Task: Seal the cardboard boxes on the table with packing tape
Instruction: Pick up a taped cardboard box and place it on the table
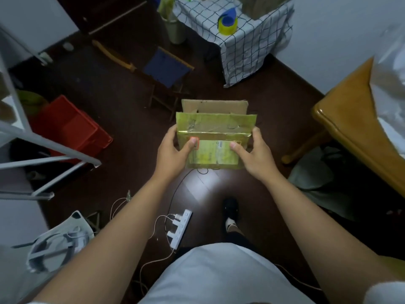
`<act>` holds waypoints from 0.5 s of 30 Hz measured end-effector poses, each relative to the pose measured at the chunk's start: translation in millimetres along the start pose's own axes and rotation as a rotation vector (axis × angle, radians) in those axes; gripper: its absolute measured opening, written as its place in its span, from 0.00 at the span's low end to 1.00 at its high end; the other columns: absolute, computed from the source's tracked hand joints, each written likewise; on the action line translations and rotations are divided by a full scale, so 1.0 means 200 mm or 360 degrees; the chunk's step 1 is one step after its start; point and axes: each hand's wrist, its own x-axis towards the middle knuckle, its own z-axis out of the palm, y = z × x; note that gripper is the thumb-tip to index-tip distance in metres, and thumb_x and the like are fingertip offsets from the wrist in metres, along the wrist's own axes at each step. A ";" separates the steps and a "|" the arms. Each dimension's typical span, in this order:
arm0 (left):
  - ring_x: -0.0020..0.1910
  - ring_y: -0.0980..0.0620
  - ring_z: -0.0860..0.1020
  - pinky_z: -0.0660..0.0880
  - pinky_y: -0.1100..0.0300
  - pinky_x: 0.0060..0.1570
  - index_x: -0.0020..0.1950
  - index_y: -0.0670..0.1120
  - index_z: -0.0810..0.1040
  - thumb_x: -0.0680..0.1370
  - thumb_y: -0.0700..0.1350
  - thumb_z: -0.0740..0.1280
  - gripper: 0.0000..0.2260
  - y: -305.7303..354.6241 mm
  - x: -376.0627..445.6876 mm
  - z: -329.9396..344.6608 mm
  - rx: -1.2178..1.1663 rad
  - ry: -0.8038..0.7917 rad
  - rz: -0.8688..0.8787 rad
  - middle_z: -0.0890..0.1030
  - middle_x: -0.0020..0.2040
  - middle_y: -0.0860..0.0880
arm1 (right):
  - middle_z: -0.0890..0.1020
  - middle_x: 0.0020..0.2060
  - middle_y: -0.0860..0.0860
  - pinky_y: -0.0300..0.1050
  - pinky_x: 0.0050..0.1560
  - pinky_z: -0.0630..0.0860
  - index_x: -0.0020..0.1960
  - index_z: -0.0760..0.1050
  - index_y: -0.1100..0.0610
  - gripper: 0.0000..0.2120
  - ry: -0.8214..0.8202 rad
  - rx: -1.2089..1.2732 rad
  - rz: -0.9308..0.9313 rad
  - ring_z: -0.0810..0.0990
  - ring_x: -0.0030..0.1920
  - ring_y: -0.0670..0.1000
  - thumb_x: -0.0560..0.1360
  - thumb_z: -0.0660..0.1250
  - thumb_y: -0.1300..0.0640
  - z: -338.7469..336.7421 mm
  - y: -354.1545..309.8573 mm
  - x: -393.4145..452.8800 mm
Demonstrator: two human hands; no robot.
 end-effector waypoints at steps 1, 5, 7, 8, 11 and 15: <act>0.55 0.64 0.77 0.73 0.69 0.53 0.68 0.50 0.73 0.77 0.48 0.71 0.20 0.03 0.07 0.04 0.0011 0.0006 -0.0017 0.81 0.58 0.56 | 0.79 0.60 0.46 0.49 0.58 0.78 0.64 0.68 0.46 0.20 -0.0014 0.0009 0.0012 0.80 0.57 0.45 0.77 0.71 0.47 -0.04 0.00 0.08; 0.57 0.65 0.77 0.74 0.64 0.58 0.69 0.51 0.72 0.76 0.48 0.73 0.23 0.12 0.34 0.14 0.0027 0.0038 -0.0043 0.80 0.60 0.56 | 0.81 0.58 0.44 0.47 0.59 0.78 0.66 0.69 0.48 0.21 -0.0071 0.0103 0.0020 0.80 0.57 0.43 0.76 0.72 0.49 -0.18 -0.01 0.39; 0.57 0.64 0.77 0.74 0.59 0.60 0.69 0.51 0.72 0.75 0.46 0.74 0.23 0.16 0.44 0.17 0.0030 0.0059 -0.0069 0.79 0.61 0.56 | 0.81 0.57 0.43 0.46 0.59 0.78 0.65 0.70 0.47 0.21 -0.0091 0.0126 0.0002 0.80 0.57 0.43 0.75 0.73 0.50 -0.23 -0.04 0.52; 0.58 0.64 0.76 0.74 0.59 0.60 0.69 0.51 0.72 0.75 0.46 0.74 0.24 0.18 0.48 0.18 0.0035 0.0076 -0.0079 0.79 0.61 0.56 | 0.81 0.57 0.43 0.46 0.60 0.77 0.64 0.70 0.46 0.21 -0.0098 0.0130 -0.0011 0.80 0.56 0.42 0.75 0.74 0.50 -0.25 -0.05 0.58; 0.55 0.65 0.77 0.75 0.59 0.60 0.69 0.50 0.73 0.75 0.44 0.74 0.23 0.25 0.62 0.20 0.0029 0.0116 -0.0066 0.80 0.59 0.57 | 0.82 0.56 0.42 0.47 0.60 0.78 0.64 0.70 0.43 0.22 -0.0087 0.0148 -0.0042 0.81 0.56 0.42 0.74 0.75 0.50 -0.31 -0.09 0.74; 0.56 0.66 0.76 0.73 0.64 0.57 0.69 0.51 0.73 0.75 0.46 0.74 0.23 0.31 0.82 0.22 0.0021 0.0116 -0.0038 0.80 0.59 0.59 | 0.82 0.57 0.43 0.50 0.61 0.78 0.67 0.70 0.46 0.24 -0.0093 0.0150 -0.0042 0.81 0.56 0.42 0.74 0.75 0.49 -0.36 -0.15 0.93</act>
